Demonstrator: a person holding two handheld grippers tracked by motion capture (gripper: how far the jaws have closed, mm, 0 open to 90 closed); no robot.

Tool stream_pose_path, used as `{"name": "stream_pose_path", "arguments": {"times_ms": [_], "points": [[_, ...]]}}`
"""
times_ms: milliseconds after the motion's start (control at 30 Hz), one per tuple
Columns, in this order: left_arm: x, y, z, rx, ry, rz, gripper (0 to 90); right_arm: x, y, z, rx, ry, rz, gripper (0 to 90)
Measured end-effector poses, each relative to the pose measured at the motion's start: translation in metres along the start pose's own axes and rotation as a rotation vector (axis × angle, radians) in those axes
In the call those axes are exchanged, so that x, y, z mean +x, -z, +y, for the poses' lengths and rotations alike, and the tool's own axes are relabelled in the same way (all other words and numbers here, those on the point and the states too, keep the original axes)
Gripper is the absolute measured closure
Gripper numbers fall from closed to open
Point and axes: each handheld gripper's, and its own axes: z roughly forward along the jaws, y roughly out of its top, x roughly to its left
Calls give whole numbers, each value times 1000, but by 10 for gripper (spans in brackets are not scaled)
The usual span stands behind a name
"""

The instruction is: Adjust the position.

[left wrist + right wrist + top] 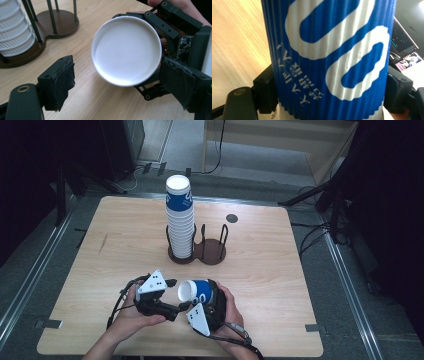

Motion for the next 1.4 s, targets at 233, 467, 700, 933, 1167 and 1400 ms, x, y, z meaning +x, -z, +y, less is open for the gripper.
{"name": "stream_pose_path", "arguments": {"times_ms": [233, 467, 700, 933, 1167, 1400], "points": [[0, -3, -2, 33, 0, -41, 141, 8, 1, 6, -17, 25, 38, 182], [2, -4, -3, 41, -9, -41, 174, 15, 2, 10, -28, 52, 50, 181], [2, -2, -4, 34, -15, -47, 264, 18, 2, 11, -25, 57, 56, 178], [1, -4, -3, 54, -34, -45, 279, 19, 0, 9, -15, 51, 56, 160], [2, -8, -6, 54, -40, -45, 282, 18, 0, 6, -3, 38, 88, 114], [5, -2, -5, -2, -25, -63, 281, 9, 5, 10, -31, -12, 98, 7]]}}
